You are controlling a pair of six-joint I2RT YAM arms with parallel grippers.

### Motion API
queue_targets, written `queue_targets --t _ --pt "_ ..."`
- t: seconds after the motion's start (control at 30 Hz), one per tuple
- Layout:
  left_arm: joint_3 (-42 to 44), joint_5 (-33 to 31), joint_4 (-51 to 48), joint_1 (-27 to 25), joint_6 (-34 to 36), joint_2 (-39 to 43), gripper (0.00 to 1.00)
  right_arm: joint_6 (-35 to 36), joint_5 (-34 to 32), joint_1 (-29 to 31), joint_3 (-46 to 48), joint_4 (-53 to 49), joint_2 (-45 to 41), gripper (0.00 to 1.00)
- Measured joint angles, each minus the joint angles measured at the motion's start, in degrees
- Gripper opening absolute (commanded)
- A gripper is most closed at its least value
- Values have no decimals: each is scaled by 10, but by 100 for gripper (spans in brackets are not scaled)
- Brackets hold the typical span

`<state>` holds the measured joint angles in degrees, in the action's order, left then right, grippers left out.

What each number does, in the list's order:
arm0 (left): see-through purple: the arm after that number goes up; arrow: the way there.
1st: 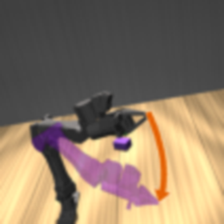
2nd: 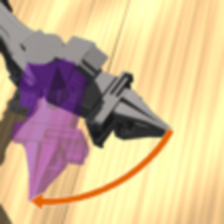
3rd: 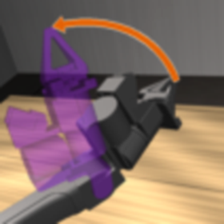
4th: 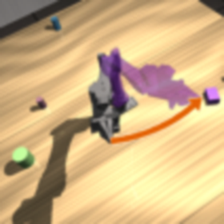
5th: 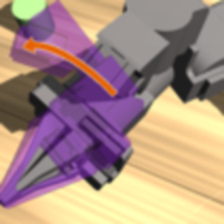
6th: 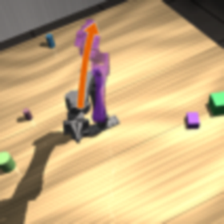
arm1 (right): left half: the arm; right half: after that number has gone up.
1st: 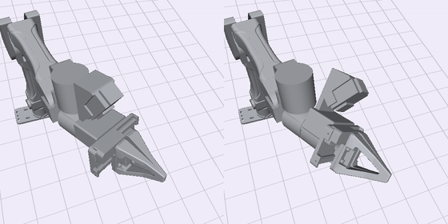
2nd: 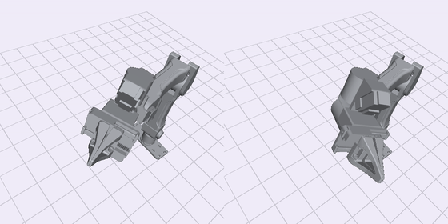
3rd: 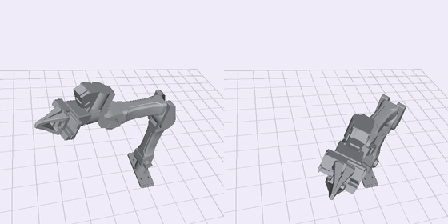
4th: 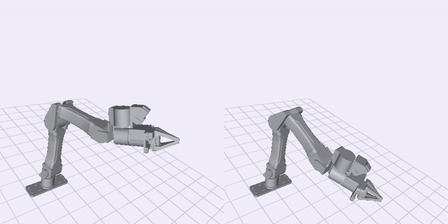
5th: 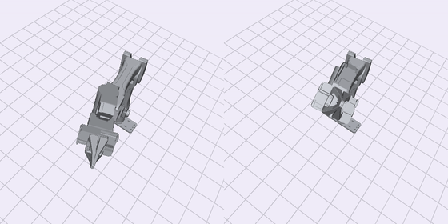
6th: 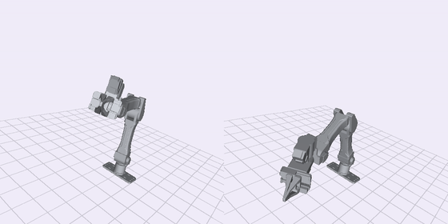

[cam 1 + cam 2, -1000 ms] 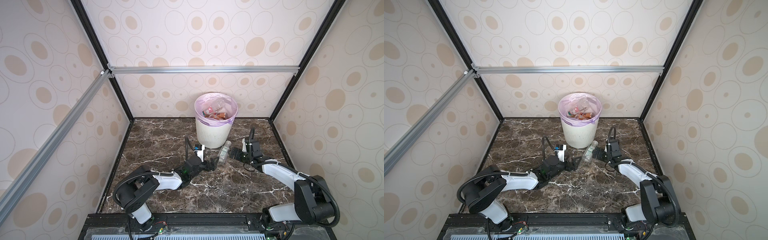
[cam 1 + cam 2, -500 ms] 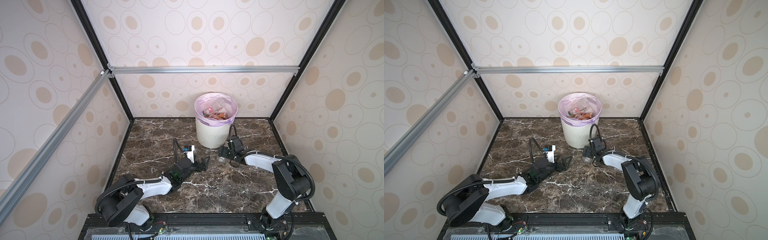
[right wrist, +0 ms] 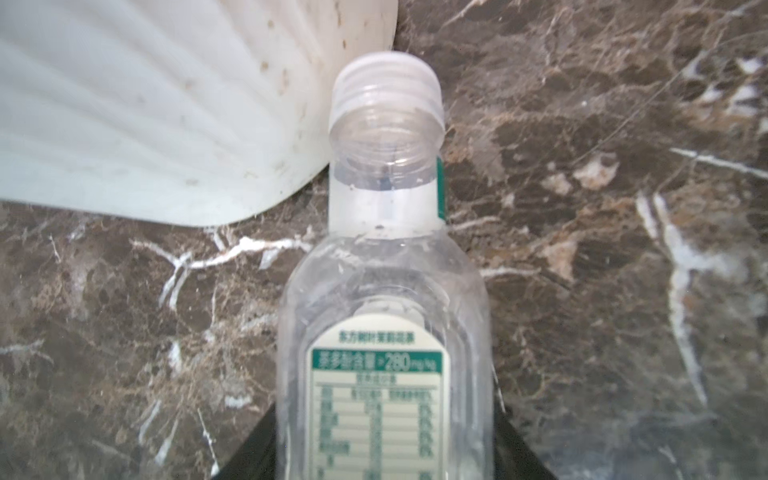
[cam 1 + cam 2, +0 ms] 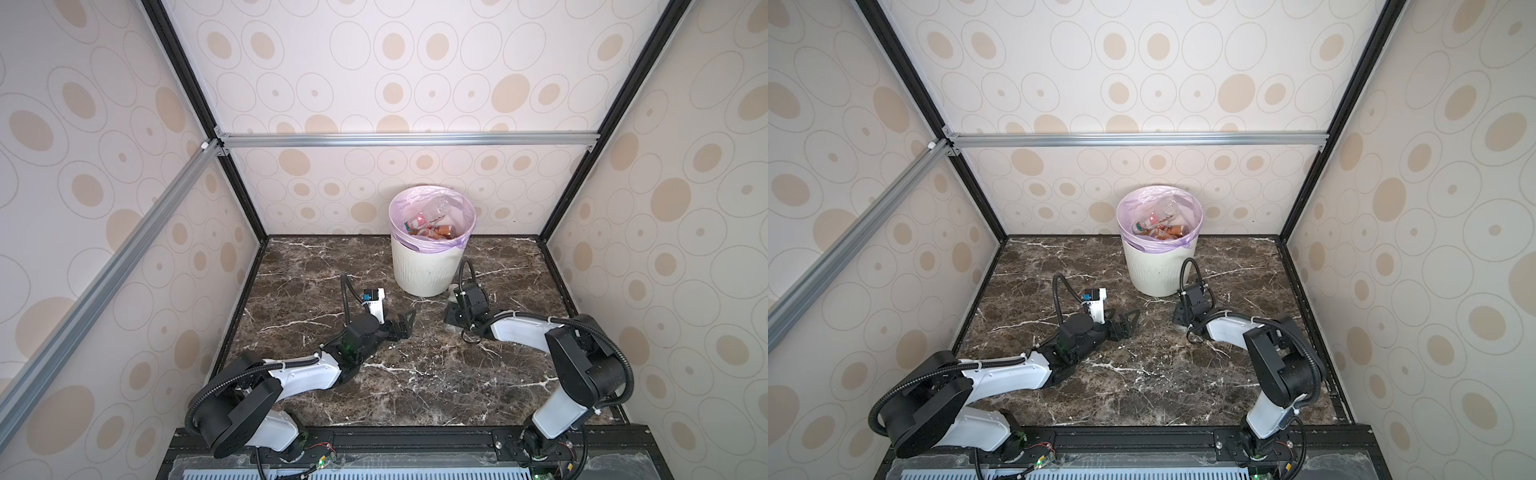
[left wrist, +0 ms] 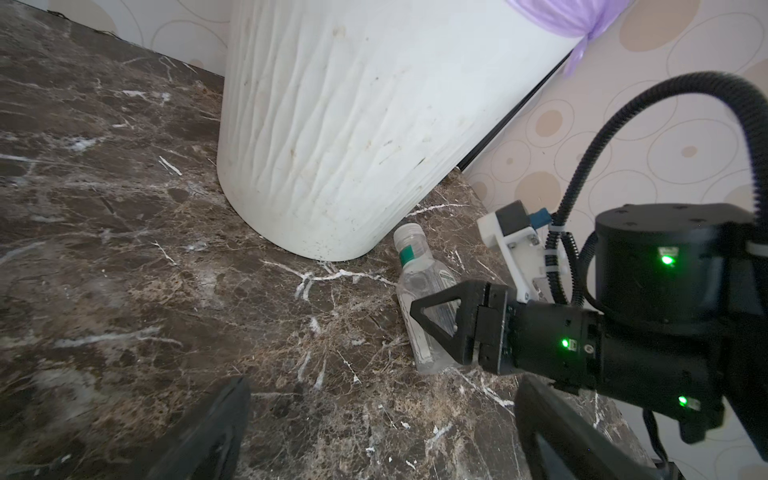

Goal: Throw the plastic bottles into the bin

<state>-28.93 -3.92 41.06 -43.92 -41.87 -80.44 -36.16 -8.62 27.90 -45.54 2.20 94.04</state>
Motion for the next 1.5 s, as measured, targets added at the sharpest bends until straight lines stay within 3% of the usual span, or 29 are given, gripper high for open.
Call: queue_targets --t 0.17,0.4,0.67,0.83,1.0,1.17,1.3,1.5 --pt "15 5 -5 16 -13 12 99 -3 0 55 10 -12 -17 56" --pt "50 5 -35 43 -27 68 99 -14 3 134 -22 -22 -3 67" --pt "68 -6 -87 66 -33 132 99 -21 18 163 -55 -19 21 87" --pt "66 -9 -113 69 -33 132 99 -6 7 164 -58 -49 -6 100" --pt "37 4 -134 67 -33 78 99 18 -28 158 -45 -89 -118 100" --pt "6 21 -136 61 -40 22 99 27 -32 114 13 -92 -219 100" --pt "5 31 -133 60 -54 8 99 30 -4 95 49 -88 -215 100" --pt "5 49 -133 64 -72 10 99 30 69 96 53 -40 -144 100"
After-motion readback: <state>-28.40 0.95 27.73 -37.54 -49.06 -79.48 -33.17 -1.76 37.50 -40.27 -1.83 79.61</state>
